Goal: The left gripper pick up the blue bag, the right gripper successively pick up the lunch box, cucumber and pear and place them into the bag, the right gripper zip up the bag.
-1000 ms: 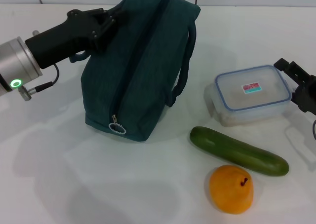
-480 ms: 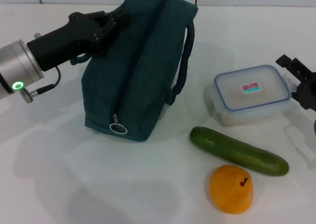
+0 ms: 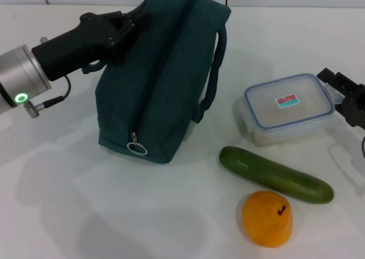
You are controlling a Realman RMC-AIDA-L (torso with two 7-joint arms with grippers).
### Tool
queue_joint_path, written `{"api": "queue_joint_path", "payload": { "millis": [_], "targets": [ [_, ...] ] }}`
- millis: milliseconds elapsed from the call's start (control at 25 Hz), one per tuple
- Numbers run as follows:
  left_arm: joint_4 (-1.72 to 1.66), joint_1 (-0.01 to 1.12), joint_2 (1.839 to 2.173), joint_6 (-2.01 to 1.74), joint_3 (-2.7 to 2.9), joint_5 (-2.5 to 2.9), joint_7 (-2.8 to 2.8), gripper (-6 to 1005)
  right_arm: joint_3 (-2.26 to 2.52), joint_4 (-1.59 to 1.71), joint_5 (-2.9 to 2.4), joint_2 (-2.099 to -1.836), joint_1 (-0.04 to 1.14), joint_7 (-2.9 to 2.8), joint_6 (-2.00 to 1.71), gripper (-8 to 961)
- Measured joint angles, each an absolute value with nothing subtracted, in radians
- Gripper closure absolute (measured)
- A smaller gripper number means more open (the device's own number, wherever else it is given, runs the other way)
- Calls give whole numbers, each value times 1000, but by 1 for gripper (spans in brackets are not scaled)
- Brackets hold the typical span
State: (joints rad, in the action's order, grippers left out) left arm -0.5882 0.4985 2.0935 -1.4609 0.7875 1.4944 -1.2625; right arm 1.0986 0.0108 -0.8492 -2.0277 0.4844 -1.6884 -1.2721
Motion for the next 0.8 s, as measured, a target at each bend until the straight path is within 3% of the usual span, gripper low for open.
{"api": "queue_joint_path", "payload": {
  "millis": [360, 480, 800],
  "targets": [
    [-570, 506, 2094, -1460, 802, 1478, -1262, 956, 1099, 12, -850, -2028, 478, -1663, -1281, 566],
    [-568, 508, 2094, -1460, 802, 1477, -1262, 956, 1093, 12, -844, -2028, 472, -1644, -1282, 786],
    [-565, 508, 2094, -1460, 802, 1476, -1257, 956, 1089, 14, -839, -2028, 467, -1614, -1283, 841]
  ]
}}
